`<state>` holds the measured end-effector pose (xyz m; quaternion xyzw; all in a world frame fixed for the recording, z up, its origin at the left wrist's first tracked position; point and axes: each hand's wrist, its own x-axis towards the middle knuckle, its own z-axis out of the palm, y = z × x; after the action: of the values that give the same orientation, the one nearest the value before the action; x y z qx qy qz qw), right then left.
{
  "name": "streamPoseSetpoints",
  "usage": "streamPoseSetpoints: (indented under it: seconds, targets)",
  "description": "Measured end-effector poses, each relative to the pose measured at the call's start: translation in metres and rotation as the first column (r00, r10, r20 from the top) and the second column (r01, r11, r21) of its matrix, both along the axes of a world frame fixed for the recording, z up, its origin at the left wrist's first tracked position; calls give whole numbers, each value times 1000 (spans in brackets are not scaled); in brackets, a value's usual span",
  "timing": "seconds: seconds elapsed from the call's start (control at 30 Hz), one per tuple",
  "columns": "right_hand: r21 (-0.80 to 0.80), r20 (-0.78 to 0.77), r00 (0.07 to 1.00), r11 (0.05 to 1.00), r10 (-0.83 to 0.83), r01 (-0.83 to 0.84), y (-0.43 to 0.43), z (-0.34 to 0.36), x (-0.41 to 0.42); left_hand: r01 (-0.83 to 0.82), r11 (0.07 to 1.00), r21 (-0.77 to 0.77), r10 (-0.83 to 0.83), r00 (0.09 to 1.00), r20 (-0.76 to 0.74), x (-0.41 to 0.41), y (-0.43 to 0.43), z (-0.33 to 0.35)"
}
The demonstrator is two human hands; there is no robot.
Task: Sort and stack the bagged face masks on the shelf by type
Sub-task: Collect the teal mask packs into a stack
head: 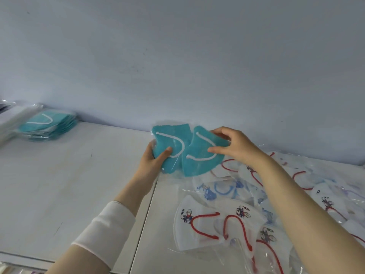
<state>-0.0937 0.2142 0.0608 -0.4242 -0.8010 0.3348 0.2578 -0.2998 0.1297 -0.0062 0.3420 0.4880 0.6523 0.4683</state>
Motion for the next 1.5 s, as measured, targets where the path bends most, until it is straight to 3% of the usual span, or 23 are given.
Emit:
streamPoseSetpoints:
  seconds: [0.1, 0.23, 0.3, 0.37, 0.4, 0.47, 0.57, 0.63, 0.73, 0.83, 0.9, 1.0, 1.13, 1.23, 1.3, 1.37, 1.4, 1.5]
  targets:
    - [190, 40, 998, 981, -56, 48, -3, -9, -34, 127, 988, 88, -119, 989, -84, 10, -5, 4]
    - [256, -90, 987, 954, -136, 155, -1, -31, -60, -61, 997, 50, 65, 996, -68, -12, -4, 0]
    - [199, 86, 971, 959, -222, 202, 8, -46, -62, -209, 978, 15, 210, 978, -15, -34, -3, -5]
    - [107, 425, 879, 976, -218, 190, 13, -61, -63, -310, 951, -11, 311, 950, 28, -56, -5, -9]
    - [73, 523, 830, 980, -196, 185, 13, -68, -64, -339, 940, -33, 340, 940, 39, -65, -6, -11]
    - [76, 566, 802, 980, -193, 182, 16, -74, -69, -366, 927, -77, 369, 928, 38, -78, -7, -16]
    - [210, 485, 836, 962, -257, 174, 21, -74, -71, -387, 914, -125, 392, 920, 22, -86, -9, -21]
    - [255, 298, 912, 944, -281, 208, 23, -69, -67, -398, 906, -143, 404, 915, 12, -89, -10, -22]
    - [100, -93, 969, 966, -229, 238, 25, -44, -57, -379, 911, -161, 384, 923, -1, -87, -10, -22]
    - [-145, -270, 962, 989, -35, -5, 23, -15, -54, -261, 955, -141, 261, 965, -16, -78, -9, -18]
    - [-134, -175, 982, 987, 65, -89, 20, -9, -65, -149, 985, -92, 147, 989, -22, -68, -9, -13]
    - [94, 22, 999, 994, 49, -51, 9, -17, -91, -4, 1000, -10, 4, 1000, -23, -54, -9, -8]
    - [180, -79, 996, 983, 42, -28, -7, -32, -114, 30, 999, 32, -26, 993, -117, -50, -11, -11]
    - [178, -38, 999, 984, -18, 25, -2, -50, -108, -62, 998, -15, 60, 993, -106, -59, -13, -17]
    - [91, 273, 961, 996, -48, 24, 7, -60, -94, -176, 984, -41, 173, 983, -63, -71, -16, -20]
    - [30, 557, 831, 1000, -11, -7, 11, -69, -84, -250, 966, -59, 248, 968, -39, -83, -18, -21]
    - [46, 582, 813, 999, -13, -17, 12, -73, -82, -274, 960, -64, 272, 962, -34, -88, -19, -22]
    - [115, 469, 882, 993, -36, -21, 12, -76, -87, -307, 950, -65, 305, 952, -32, -93, -19, -22]
